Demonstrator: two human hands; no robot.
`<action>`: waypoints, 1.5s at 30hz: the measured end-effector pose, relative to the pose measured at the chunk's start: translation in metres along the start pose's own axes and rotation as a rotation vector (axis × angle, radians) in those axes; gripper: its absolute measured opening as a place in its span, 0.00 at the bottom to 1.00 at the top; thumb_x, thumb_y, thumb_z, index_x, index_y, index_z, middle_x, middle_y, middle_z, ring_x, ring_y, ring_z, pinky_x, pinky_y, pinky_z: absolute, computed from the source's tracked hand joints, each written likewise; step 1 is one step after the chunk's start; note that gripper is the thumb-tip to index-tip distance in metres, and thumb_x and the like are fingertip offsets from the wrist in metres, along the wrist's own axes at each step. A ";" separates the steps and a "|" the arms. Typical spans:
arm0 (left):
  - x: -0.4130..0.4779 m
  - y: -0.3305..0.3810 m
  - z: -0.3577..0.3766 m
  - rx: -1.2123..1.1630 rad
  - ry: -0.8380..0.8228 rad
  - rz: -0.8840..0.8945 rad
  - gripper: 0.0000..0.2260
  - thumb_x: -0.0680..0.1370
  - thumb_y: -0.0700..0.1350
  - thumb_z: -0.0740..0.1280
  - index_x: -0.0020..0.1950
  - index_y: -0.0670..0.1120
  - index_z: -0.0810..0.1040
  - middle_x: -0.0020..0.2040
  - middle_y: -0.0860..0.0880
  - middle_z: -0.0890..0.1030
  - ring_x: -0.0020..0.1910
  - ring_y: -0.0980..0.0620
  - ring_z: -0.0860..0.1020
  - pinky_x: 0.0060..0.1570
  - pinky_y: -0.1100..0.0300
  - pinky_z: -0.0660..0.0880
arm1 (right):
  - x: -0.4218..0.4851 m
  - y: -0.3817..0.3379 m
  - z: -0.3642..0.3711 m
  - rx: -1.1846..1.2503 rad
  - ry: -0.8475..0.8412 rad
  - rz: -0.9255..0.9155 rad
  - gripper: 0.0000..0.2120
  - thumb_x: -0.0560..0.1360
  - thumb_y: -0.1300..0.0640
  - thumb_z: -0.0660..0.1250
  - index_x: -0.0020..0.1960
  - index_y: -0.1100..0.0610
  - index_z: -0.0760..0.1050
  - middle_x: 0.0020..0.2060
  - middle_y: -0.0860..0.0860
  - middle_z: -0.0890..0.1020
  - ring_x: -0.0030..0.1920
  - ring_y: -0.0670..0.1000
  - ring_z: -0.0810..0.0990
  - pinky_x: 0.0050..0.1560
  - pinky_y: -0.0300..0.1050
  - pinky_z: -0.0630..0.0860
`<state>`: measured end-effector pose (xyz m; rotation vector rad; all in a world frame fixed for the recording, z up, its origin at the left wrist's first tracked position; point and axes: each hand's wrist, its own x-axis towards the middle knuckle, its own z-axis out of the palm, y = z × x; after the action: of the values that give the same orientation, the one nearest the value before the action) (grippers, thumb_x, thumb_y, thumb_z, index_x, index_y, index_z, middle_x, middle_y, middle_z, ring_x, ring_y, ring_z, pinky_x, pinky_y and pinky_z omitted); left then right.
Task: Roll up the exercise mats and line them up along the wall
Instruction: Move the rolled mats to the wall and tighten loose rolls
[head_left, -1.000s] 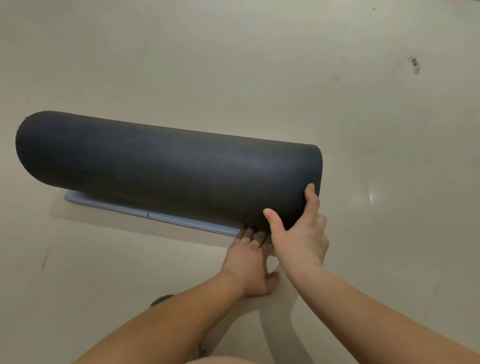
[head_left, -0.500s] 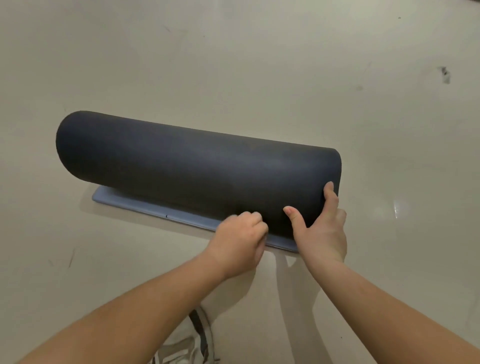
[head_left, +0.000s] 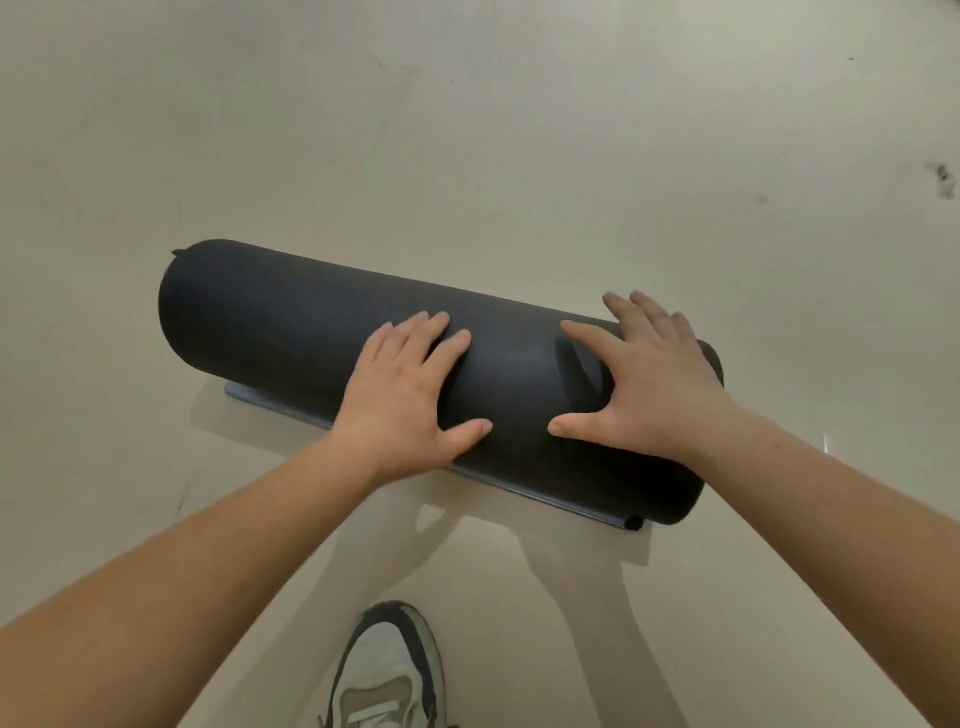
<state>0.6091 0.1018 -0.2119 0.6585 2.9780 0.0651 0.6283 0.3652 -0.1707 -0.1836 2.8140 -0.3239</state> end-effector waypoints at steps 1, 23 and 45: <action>-0.015 0.001 0.007 -0.039 0.029 0.004 0.44 0.74 0.74 0.59 0.83 0.51 0.62 0.84 0.46 0.61 0.84 0.45 0.56 0.82 0.42 0.53 | 0.009 -0.010 -0.004 -0.076 -0.072 -0.029 0.56 0.64 0.21 0.69 0.83 0.37 0.47 0.84 0.53 0.47 0.83 0.59 0.43 0.82 0.63 0.49; -0.039 0.073 0.084 -2.082 0.051 -1.051 0.43 0.63 0.66 0.80 0.75 0.62 0.68 0.69 0.50 0.81 0.64 0.45 0.83 0.70 0.40 0.75 | 0.033 -0.023 0.004 -0.157 -0.279 -0.129 0.73 0.51 0.21 0.76 0.80 0.36 0.33 0.80 0.51 0.55 0.78 0.58 0.62 0.72 0.58 0.71; 0.083 0.148 0.036 -1.164 -0.673 -0.425 0.25 0.70 0.63 0.80 0.56 0.47 0.82 0.57 0.46 0.85 0.54 0.47 0.85 0.57 0.44 0.84 | -0.058 0.145 -0.019 -0.090 -0.132 0.282 0.75 0.50 0.19 0.75 0.80 0.37 0.31 0.75 0.53 0.59 0.75 0.57 0.65 0.70 0.55 0.72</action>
<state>0.6000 0.2719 -0.2453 -0.1088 1.8723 1.1403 0.6638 0.5185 -0.1711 0.1660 2.6778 -0.1157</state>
